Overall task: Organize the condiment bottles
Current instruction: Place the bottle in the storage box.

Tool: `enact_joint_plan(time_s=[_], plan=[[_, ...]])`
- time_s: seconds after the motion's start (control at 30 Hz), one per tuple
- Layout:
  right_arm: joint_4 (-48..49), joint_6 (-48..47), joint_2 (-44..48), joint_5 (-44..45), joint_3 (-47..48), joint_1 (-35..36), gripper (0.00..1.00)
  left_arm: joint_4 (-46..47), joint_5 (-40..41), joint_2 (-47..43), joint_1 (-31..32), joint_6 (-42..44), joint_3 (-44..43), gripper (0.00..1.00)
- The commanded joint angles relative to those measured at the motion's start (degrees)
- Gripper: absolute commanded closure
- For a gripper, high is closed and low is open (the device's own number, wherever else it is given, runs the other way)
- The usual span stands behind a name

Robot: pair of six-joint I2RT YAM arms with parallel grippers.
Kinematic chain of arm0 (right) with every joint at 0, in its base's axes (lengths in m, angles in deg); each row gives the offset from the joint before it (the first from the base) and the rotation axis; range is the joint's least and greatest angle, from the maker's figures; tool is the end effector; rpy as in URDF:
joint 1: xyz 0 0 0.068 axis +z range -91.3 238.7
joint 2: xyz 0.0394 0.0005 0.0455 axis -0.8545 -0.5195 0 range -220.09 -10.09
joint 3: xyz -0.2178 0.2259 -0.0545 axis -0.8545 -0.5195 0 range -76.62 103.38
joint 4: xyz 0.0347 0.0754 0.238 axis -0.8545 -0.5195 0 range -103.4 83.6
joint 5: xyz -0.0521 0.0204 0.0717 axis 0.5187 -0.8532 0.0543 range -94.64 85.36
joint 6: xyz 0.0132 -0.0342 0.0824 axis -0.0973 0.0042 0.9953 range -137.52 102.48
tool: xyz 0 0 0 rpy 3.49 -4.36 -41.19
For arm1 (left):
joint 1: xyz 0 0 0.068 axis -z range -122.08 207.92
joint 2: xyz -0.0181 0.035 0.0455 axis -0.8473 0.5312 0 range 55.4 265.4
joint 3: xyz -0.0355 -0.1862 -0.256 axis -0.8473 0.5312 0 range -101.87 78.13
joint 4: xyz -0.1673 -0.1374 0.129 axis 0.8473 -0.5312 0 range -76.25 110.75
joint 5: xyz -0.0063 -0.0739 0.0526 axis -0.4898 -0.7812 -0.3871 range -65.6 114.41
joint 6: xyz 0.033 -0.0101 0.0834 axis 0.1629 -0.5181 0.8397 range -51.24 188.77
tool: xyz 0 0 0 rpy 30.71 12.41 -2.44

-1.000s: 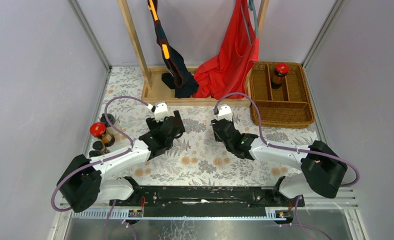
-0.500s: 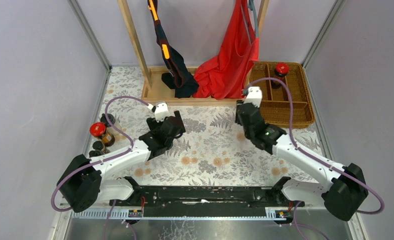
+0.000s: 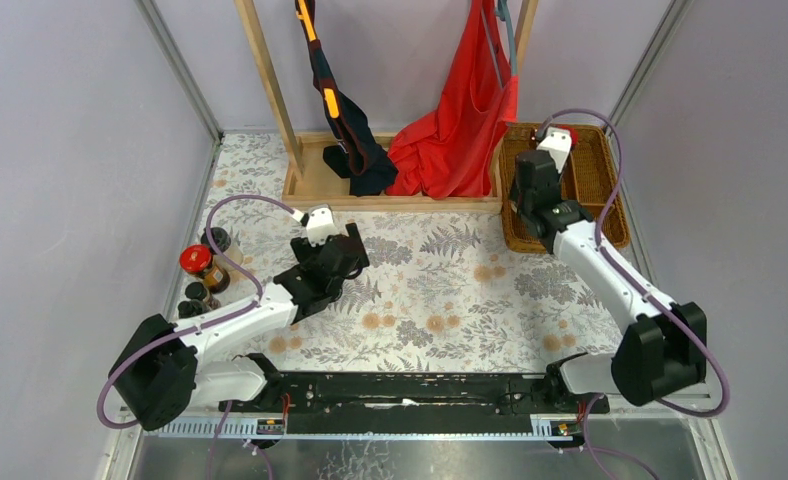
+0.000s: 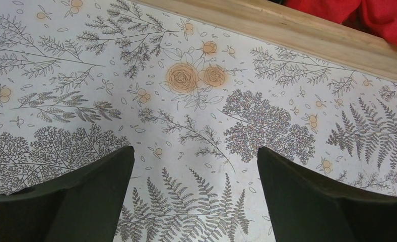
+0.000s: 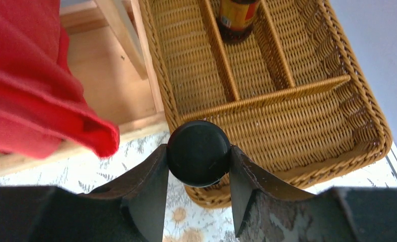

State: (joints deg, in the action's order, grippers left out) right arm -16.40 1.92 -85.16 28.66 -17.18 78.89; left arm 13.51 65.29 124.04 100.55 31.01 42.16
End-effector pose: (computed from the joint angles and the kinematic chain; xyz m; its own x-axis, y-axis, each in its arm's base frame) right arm 0.3060 0.0655 0.3473 -0.3242 0.1772 -0.9292 0.3012 0.9505 0.0761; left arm 0.2125 -0.1240 0.2401 -0.4607 -0.2051 -0.8635 -0.1762 0.9747 -0.1375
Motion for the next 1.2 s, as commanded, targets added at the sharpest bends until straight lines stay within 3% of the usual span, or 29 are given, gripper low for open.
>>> enact_joint_plan(time_s=[0.0, 0.27, 0.47, 1.17], plan=[[2.9, -1.0, -5.0, -1.7, 8.2, -2.8, 1.0, 2.9, -0.3, -1.1, -0.4, -0.3, 0.6, 0.08], [3.0, -2.4, -19.6, -2.4, 23.2, -5.7, 1.0, 3.2, -0.9, -0.1, -0.4, 0.1, 0.0, 0.08], [4.3, -1.3, -28.8, -5.8, 29.2, -9.6, 1.0, 4.0, -0.9, 0.7, -0.5, 0.2, 0.2, 0.08], [1.6, -3.3, -50.0, -8.9, 48.1, -12.9, 1.0, 4.4, -1.4, 3.2, -1.0, 0.6, -1.0, 0.08]])
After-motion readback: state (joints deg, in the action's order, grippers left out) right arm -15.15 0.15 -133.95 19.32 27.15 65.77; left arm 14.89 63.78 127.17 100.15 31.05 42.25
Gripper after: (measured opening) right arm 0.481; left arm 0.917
